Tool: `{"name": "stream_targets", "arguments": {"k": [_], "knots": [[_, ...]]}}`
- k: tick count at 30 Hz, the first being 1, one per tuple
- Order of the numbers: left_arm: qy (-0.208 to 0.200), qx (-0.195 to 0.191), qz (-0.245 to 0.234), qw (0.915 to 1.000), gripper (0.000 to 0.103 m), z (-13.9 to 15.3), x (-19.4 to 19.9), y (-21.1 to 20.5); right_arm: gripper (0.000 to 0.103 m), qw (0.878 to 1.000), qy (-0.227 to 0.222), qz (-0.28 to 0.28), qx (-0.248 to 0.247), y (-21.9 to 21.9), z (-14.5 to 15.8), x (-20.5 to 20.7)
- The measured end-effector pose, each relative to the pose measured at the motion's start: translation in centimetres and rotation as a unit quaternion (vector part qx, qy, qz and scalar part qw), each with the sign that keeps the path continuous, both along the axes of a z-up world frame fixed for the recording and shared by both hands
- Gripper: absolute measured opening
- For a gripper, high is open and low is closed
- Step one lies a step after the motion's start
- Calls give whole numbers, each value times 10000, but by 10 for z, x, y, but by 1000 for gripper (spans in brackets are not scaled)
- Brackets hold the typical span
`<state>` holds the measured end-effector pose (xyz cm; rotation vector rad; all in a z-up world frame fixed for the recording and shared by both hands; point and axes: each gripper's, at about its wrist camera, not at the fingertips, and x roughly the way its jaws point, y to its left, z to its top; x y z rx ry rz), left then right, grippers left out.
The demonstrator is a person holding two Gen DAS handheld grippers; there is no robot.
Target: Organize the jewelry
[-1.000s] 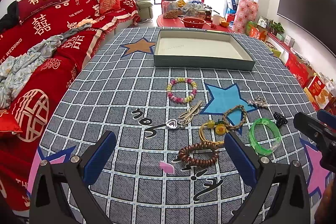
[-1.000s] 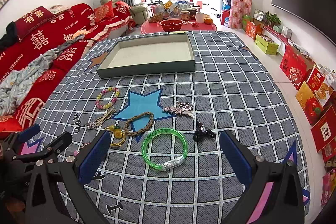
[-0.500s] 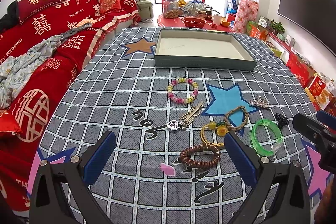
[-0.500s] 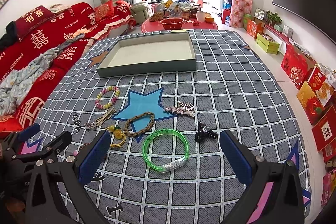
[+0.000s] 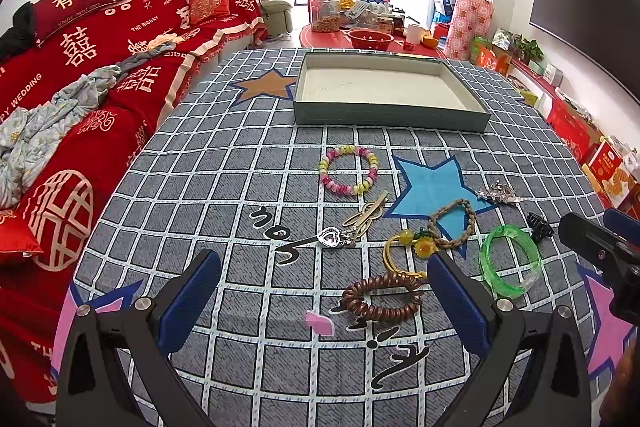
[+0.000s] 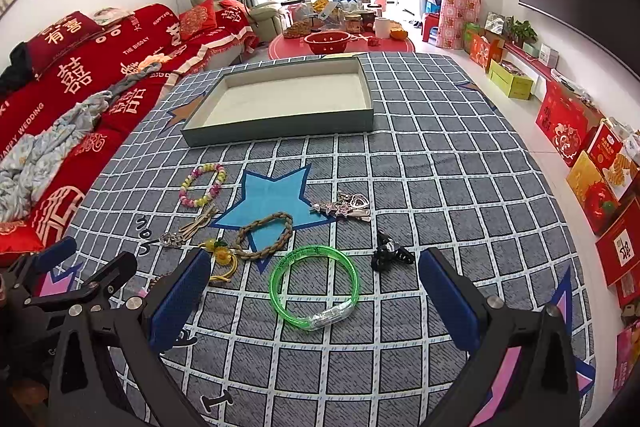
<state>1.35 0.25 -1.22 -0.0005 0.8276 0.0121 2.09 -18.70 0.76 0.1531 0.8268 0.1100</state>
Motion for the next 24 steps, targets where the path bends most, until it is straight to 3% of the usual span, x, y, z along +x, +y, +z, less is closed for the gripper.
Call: {"name": "stream_targets", "arguments": {"k": [16, 24], "knots": [[250, 169, 11, 9995, 103, -8, 1, -1, 103, 10000, 62, -24, 19, -2, -6, 2], [520, 154, 74, 9985, 103, -26, -1, 18, 103, 9995, 318, -54, -52, -18, -19, 1]]}}
